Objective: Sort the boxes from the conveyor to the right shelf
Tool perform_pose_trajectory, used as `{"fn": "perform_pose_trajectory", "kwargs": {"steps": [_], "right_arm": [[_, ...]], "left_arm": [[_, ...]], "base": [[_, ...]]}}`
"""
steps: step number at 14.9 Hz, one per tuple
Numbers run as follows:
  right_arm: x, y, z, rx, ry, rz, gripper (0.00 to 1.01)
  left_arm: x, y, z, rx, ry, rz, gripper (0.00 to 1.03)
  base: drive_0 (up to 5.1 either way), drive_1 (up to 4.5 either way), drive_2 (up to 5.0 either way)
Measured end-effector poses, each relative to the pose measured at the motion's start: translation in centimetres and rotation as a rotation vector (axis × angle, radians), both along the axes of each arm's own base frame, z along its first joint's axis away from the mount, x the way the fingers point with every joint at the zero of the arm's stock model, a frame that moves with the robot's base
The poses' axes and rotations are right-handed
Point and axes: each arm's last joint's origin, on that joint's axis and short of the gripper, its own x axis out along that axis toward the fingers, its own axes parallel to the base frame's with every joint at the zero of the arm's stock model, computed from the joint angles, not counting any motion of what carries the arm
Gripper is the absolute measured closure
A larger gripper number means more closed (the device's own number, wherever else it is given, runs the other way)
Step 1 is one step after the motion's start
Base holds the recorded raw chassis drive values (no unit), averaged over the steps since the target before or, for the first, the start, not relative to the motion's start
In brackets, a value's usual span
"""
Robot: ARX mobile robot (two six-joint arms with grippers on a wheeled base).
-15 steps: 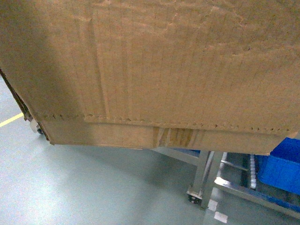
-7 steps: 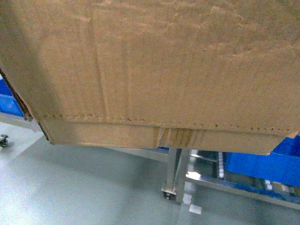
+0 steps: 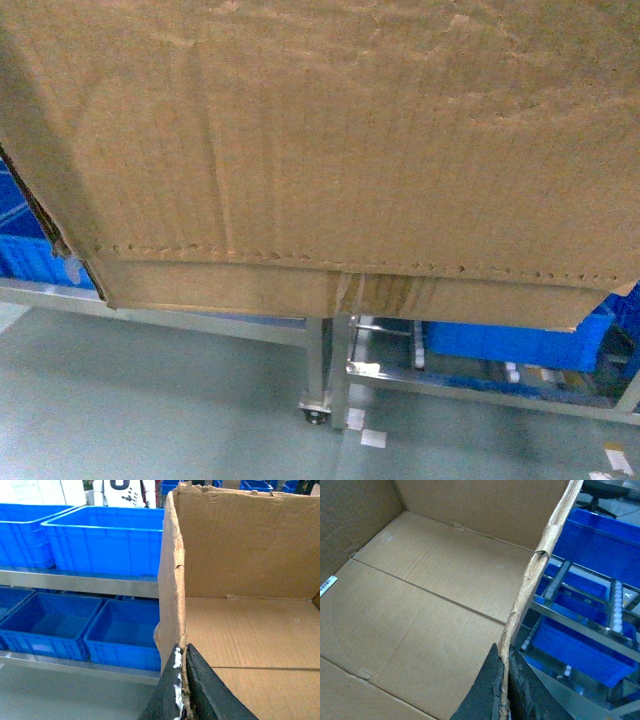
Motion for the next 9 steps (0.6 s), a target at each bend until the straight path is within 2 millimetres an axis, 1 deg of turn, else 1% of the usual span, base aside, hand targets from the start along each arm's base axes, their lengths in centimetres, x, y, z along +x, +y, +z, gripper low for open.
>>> {"fn": "perform_pose_trajectory", "kwargs": {"steps": [3,5,9], "right_arm": [[-0.04,-0.01,0.04,0.000,-0.002,-0.001,0.99],[-0.04,0.04,0.05,0.000,-0.002,0.002,0.99],[-0.04,0.03,0.06,0.001,-0.004,0.003,0.99]], "left_arm": [[0.00,0.00,0.00,0.000,0.000,0.000,1.01],[0.00,0.02,-0.01,0.001,0.001,0.005,1.01],[-0.01,0.09,0.06,-0.001,-0.003,0.007,1.01]], "base": [[-0.1,-0.11,-0.1],[4.1,-0.69,-3.8],[4.7,-2.59,-2.6]]}}
